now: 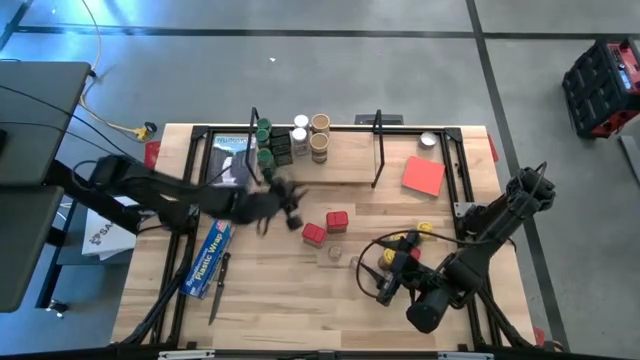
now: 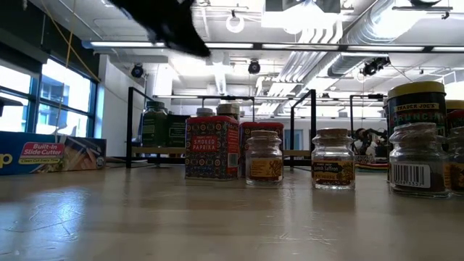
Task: Shelf spices
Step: Put the red seasoning can on the shelf to the top right of the gold seasoning bottle
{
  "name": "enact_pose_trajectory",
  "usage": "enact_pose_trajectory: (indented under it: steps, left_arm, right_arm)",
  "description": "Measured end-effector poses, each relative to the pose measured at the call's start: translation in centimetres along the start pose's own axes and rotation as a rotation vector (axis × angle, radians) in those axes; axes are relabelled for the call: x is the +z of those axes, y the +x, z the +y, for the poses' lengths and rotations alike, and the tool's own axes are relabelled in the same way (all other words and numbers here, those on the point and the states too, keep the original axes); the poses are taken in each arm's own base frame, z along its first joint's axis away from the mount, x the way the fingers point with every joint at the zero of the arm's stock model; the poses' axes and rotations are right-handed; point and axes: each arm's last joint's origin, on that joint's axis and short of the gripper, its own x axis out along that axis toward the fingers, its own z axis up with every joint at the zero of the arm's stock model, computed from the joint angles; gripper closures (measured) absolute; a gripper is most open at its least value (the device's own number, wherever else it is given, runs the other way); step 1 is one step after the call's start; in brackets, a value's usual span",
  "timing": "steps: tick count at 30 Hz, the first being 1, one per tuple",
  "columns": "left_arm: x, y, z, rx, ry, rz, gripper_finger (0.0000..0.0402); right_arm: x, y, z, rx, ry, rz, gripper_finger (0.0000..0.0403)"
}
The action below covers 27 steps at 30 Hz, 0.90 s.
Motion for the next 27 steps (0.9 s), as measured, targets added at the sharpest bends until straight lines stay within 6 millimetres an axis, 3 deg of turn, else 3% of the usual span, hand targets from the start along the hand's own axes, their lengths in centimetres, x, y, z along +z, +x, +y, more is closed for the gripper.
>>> enact_pose_trajectory:
  steps: [6, 11, 13, 17, 22, 27]
  left_arm:
    - [-0.8, -6.9, -5.5, -0.137, 0.093, -0.087, 0.0342]
    - [-2.6, -10.3, -8.7, -0.265, 0.029, -0.087, 0.0348]
    - [-3.1, -11.2, -9.3, -0.275, 0.04, -0.098, 0.0348]
    - [-3.0, -12.4, -9.0, -0.216, 0.069, -0.148, 0.0348]
    - [-1.9, -12.9, -7.1, -0.305, 0.059, -0.127, 0.0349]
    - [-1.9, -12.0, -4.2, -0.262, 0.093, -0.039, 0.0349]
  right_arm:
    - [0.2, 1.0, -0.2, 0.034, 0.02, 0.074, 0.0102]
    - [0.4, 2.7, -0.7, 0.002, 0.064, 0.098, 0.0102]
    - [0.8, 4.1, -1.4, -0.017, -0.042, 0.128, 0.0102]
    - [2.1, 7.9, -3.4, 0.038, -0.282, 0.229, 0.0102]
    - [3.1, 12.2, -5.9, 0.312, -0.27, 0.387, 0.0102]
    - [3.2, 14.8, -8.0, 0.36, -0.327, 0.425, 0.0102]
